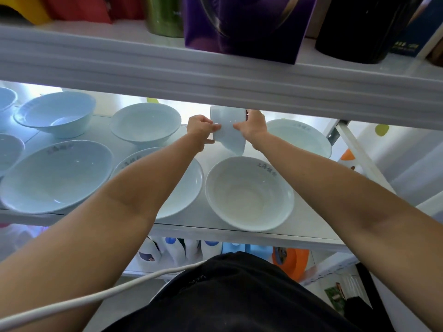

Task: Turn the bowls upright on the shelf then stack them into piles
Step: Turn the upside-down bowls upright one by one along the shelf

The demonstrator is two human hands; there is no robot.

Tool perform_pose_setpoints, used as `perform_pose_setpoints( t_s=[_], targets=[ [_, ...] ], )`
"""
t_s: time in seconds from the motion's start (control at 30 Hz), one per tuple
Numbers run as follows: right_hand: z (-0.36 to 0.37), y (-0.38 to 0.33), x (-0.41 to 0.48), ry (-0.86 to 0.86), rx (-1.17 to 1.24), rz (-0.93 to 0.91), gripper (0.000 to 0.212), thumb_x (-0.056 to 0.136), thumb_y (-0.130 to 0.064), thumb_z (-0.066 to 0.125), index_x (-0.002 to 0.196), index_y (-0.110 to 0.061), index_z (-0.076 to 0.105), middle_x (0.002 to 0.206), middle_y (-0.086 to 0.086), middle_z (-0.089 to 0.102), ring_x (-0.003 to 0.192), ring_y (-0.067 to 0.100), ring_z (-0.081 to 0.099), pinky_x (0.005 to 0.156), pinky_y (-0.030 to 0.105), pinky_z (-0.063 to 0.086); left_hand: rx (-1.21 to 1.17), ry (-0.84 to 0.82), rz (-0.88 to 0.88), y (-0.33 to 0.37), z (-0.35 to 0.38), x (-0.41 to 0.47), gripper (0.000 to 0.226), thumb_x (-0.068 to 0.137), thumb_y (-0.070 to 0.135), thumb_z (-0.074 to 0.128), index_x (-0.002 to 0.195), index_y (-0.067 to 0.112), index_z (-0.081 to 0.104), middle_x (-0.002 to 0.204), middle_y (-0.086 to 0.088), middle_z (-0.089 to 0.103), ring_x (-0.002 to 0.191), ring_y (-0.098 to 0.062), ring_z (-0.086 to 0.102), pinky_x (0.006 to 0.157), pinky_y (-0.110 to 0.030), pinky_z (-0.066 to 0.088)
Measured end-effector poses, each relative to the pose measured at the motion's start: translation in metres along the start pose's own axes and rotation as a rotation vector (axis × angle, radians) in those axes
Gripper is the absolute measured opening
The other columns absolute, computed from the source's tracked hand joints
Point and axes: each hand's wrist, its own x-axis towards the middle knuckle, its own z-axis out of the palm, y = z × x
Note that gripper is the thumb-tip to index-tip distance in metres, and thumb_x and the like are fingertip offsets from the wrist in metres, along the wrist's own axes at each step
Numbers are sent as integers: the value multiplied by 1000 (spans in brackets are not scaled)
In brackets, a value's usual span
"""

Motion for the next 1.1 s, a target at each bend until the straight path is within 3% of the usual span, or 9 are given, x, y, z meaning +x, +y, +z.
perform_pose_setpoints(
  t_s=[0.07, 0.23, 0.4, 0.5, 0.57, 0.63, 0.7, 0.9, 1.1],
  targets=[
    [4, -5, -5, 5, -187, -108, 28, 85, -13, 64, 111, -4, 58, 114, 15, 64, 106, 34, 59, 90, 37, 47, 85, -14, -41, -1, -3, -4, 17, 92, 17, 59, 89, 1, 57, 103, -17, 63, 98, -30, 63, 76, -43, 57],
    [17, -4, -23, 3, -496, -351, 34, 89, -1, 47, 122, -7, 50, 113, 20, 63, 105, 39, 58, 86, 39, 45, 35, -61, -222, 3, -7, -15, 71, 97, 56, 14, 137, 4, 41, 127, -17, 59, 110, -28, 60, 102, -48, 46],
    [25, 2, -29, -87, -749, -451, 34, 89, 2, 44, 121, -8, 49, 108, 19, 65, 99, 40, 62, 80, 40, 48, -128, -159, -326, 4, -8, -16, 83, 89, 69, 12, 130, 4, 44, 120, -10, 54, 112, -30, 58, 88, -36, 50],
    [28, 4, -35, -129, -850, -503, 37, 87, 7, 41, 119, -10, 50, 108, 17, 65, 99, 39, 62, 79, 41, 47, -97, -139, -308, 1, -11, -17, 65, 92, 65, 20, 99, 8, 50, 76, -7, 42, 64, -14, 45, 61, -23, 42],
    [30, 6, -36, -147, -871, -512, 37, 88, 7, 41, 120, -10, 50, 110, 17, 64, 100, 38, 62, 81, 41, 48, -44, -170, -275, -4, -16, -15, 66, 95, 60, 22, 125, 6, 45, 94, -12, 55, 80, -20, 55, 72, -25, 49],
    [33, 7, -36, -172, -849, -507, 35, 90, 2, 43, 121, -12, 52, 113, 15, 63, 102, 36, 62, 85, 41, 49, 225, -160, -175, -6, -22, -16, 67, 98, 53, 22, 143, 4, 30, 141, -14, 44, 126, -29, 46, 106, -36, 40],
    [38, 9, -36, -216, -836, -497, 33, 92, -3, 46, 123, -13, 53, 119, 12, 62, 107, 33, 61, 89, 41, 49, 523, -137, -38, -6, -28, -20, 66, 100, 47, 22, 148, 1, 20, 154, -15, 27, 140, -30, 30, 114, -38, 27],
    [46, 14, -39, -322, -794, -368, 45, 96, -5, 37, 139, -18, 45, 150, 5, 38, 135, 27, 39, 107, 41, 36, 1156, -206, 268, -23, -48, -14, 68, 100, 47, 18, 151, 3, 9, 160, -15, 2, 149, -28, 1, 121, -40, 7],
    [38, 9, -54, -339, -788, -339, 47, 102, -37, 23, 143, -18, 36, 155, 6, 28, 143, 24, 25, 116, 48, 16, 1402, -217, 401, -29, -69, -34, 71, 96, 57, 15, 152, 14, 4, 161, -7, -4, 149, -24, -8, 119, -45, -3]
  ],
)
